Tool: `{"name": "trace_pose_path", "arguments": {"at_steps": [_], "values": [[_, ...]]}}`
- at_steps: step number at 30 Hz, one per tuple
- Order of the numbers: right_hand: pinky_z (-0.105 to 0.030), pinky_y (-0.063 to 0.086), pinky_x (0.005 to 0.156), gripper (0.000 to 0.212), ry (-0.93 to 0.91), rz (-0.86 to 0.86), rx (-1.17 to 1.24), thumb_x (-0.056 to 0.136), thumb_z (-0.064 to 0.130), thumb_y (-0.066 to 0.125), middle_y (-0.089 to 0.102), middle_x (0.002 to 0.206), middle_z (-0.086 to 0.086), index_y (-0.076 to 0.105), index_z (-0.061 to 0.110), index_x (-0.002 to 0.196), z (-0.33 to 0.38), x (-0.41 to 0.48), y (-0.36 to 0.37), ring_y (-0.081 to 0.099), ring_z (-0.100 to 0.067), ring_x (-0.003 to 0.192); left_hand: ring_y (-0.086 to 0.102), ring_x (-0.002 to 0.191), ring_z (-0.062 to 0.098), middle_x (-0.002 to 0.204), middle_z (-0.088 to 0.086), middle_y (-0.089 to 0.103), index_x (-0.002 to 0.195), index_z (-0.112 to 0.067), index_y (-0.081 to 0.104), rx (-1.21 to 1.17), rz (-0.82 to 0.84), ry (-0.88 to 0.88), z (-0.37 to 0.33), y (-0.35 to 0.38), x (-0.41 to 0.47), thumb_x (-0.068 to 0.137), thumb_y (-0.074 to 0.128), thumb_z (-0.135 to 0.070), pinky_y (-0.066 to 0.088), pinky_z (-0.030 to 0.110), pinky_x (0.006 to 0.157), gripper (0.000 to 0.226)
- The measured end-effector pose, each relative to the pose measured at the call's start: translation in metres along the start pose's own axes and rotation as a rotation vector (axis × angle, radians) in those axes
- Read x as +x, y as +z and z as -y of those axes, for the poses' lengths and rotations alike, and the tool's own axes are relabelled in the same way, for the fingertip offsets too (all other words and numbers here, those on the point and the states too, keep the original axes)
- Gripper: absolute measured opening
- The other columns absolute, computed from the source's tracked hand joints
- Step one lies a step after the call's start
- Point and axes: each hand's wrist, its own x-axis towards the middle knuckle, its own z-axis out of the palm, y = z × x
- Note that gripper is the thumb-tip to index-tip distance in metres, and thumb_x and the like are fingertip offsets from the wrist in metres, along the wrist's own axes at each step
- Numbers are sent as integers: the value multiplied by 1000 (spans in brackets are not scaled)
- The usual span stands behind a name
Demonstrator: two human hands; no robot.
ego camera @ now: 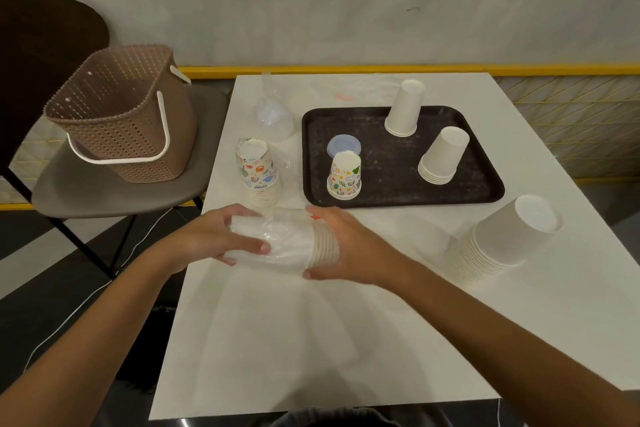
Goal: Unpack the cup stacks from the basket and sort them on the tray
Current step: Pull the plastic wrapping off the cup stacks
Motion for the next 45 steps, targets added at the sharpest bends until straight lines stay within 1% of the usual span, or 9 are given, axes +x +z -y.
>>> {"name": "trace_pose_path", "arguments": {"at_steps": [3, 7, 10, 19, 25, 29, 35, 42, 45], "values": [[-35, 33, 104, 101, 12, -10, -92, 68, 44, 77, 25, 147, 7, 14, 27, 145, 9, 4, 9, 23, -12, 134, 60, 95, 11, 107, -2, 57, 107, -33, 57, 144, -52, 45, -23, 13, 0, 47, 86, -49, 53, 23, 61, 68], [-27, 35, 91, 91, 29, -183, -124, 68, 46, 75, 38, 134, 5, 25, 23, 140, 5, 6, 10, 33, -15, 123, 58, 73, 13, 96, -4, 57, 110, -27, 51, 388, -123, 108, -56, 36, -1, 69, 76, -46, 47, 22, 57, 51], [-31, 39, 94, 85, 94, -213, -56, 66, 44, 76, 42, 132, 5, 31, 24, 136, -5, 3, 5, 37, -15, 122, 56, 83, 15, 103, -1, 57, 116, -24, 48, 532, -154, 185, -75, 56, 3, 72, 70, -50, 47, 28, 69, 55], [-27, 41, 90, 87, 259, -176, 242, 62, 35, 83, 48, 124, 7, 34, 21, 133, -38, -18, -9, 48, -10, 110, 49, 102, 15, 120, 2, 51, 127, -24, 47, 560, -130, 299, -92, 102, 19, 74, 67, -49, 41, 26, 78, 61], [-32, 39, 102, 111, 279, -187, 235, 54, 42, 85, 33, 136, 8, 19, 28, 143, -29, -26, -37, 35, -11, 126, 41, 87, 9, 89, -9, 42, 119, -29, 59, 514, -180, 426, -93, 99, 15, 76, 69, -45, 35, 18, 69, 47], [-26, 44, 87, 61, 89, -204, 114, 68, 30, 80, 56, 112, 5, 53, 19, 121, -9, -23, -55, 53, -13, 104, 49, 69, 3, 79, -15, 48, 103, -24, 67, 348, -228, 512, -90, 96, 13, 77, 70, -42, 36, 8, 60, 32], [-31, 45, 88, 23, 2, -259, -33, 81, 27, 69, 62, 101, -1, 70, 13, 99, -17, -19, -59, 54, -12, 94, 66, 81, 18, 100, 1, 62, 107, -21, 55, -104, -188, 356, -76, 81, 16, 90, 56, -23, 55, 32, 79, 18], [-41, 45, 86, 18, -48, -394, -29, 86, 23, 62, 66, 96, -4, 72, 9, 93, -8, -15, -64, 56, -22, 91, 48, 114, 9, 129, -9, 47, 132, -29, 39, 71, 164, 230, -41, 82, 30, 78, 72, -24, 42, 24, 91, 63], [-32, 47, 82, 17, -74, -444, 53, 85, 20, 63, 64, 86, 7, 73, 8, 92, 3, -13, -66, 58, -17, 85, 46, 111, 1, 128, -17, 42, 138, -31, 22, 20, 205, 304, -39, 98, 34, 73, 77, -24, 44, 10, 85, 86]]}}
